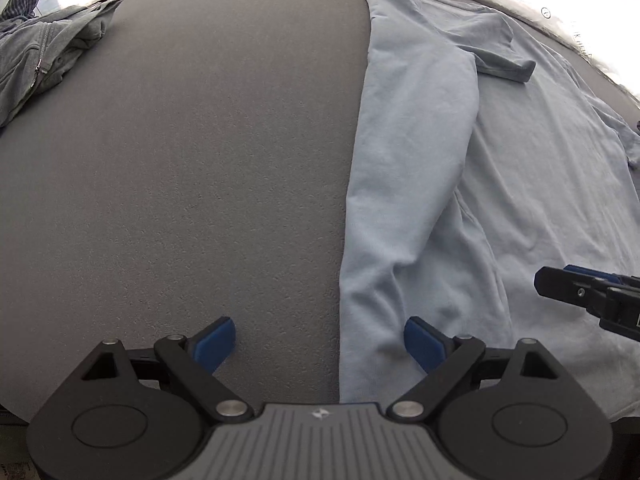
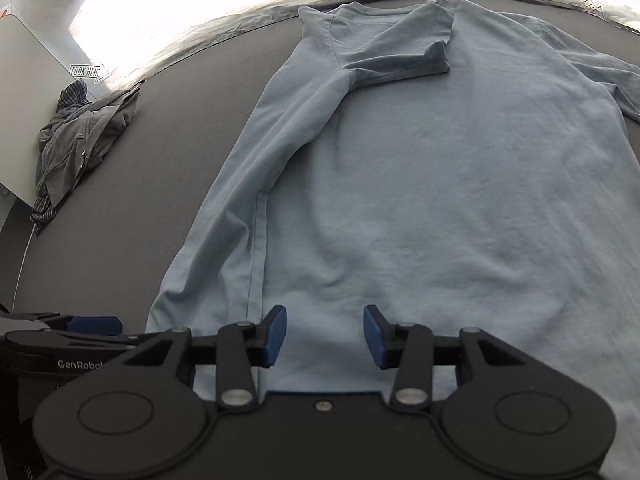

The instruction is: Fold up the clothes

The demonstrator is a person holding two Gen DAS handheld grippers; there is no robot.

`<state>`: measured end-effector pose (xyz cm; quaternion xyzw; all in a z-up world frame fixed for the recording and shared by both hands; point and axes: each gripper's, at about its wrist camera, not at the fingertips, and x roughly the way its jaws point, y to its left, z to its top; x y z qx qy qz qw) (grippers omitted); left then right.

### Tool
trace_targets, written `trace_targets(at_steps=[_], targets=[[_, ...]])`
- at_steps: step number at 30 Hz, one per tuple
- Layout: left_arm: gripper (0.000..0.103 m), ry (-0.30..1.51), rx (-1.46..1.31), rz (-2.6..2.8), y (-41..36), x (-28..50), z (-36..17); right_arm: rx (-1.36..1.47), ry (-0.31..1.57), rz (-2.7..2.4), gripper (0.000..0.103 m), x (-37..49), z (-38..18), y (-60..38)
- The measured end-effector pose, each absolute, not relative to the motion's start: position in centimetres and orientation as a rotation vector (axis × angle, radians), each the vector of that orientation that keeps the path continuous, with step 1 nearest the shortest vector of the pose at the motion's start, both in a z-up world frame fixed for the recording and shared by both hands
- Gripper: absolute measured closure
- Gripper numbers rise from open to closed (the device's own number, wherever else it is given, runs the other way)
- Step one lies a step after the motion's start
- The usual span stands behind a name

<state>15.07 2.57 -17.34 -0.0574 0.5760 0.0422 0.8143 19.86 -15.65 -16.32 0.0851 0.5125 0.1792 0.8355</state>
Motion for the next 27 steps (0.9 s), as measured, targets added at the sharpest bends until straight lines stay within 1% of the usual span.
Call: trace_targets(at_steps=[2,5,10,16,17,18,19,20,21,22,23,24,27], targets=[[0.011,1.241,-0.122,0.084,2.7,14.6,-17.4,0.204,1.091,0.387,0.063,19.1,-16.4,-15.6],[0.010,1.264,-0.096,0.077,2.6,14.0,-17.7,0.239,1.095,0.401,0.066,18.0,-16.4,-15.5],[0.009,1.276,-0.045,0.047,2.3,13.6,-17.8,0.291,1.110,0.436,0.067,17.1,-16.8,-14.9],[0.008,1.292,-0.022,0.014,2.2,13.0,-17.7,0.260,1.160,0.499,0.067,16.3,-17.8,-12.8],[0.012,1.291,-0.025,0.006,2.2,12.8,-17.7,0.243,1.158,0.504,0.068,16.1,-17.9,-12.4],[0.019,1.284,-0.029,-0.005,2.2,12.6,-17.5,0.226,1.155,0.510,0.071,15.9,-18.0,-12.0],[0.025,1.273,-0.034,-0.017,2.3,12.3,-17.3,0.221,1.150,0.515,0.085,15.7,-18.0,-11.9],[0.037,1.261,-0.043,-0.034,2.4,12.1,-17.1,0.217,1.145,0.520,0.097,15.6,-17.9,-11.8],[0.050,1.250,-0.059,-0.055,2.4,11.9,-16.9,0.213,1.139,0.525,0.097,15.5,-17.9,-11.7],[0.059,1.247,-0.081,-0.079,2.5,11.7,-16.7,0.209,1.134,0.529,0.099,15.4,-17.8,-11.6],[0.081,1.248,-0.106,-0.104,2.5,11.6,-16.6,0.215,1.126,0.523,0.100,15.1,-17.5,-11.8],[0.095,1.250,-0.131,-0.128,2.5,11.4,-16.6,0.223,1.117,0.517,0.100,14.8,-17.2,-12.1],[0.096,1.235,-0.112,-0.161,2.1,10.7,-15.8,0.216,1.076,0.494,0.100,13.5,-15.5,-13.2]])
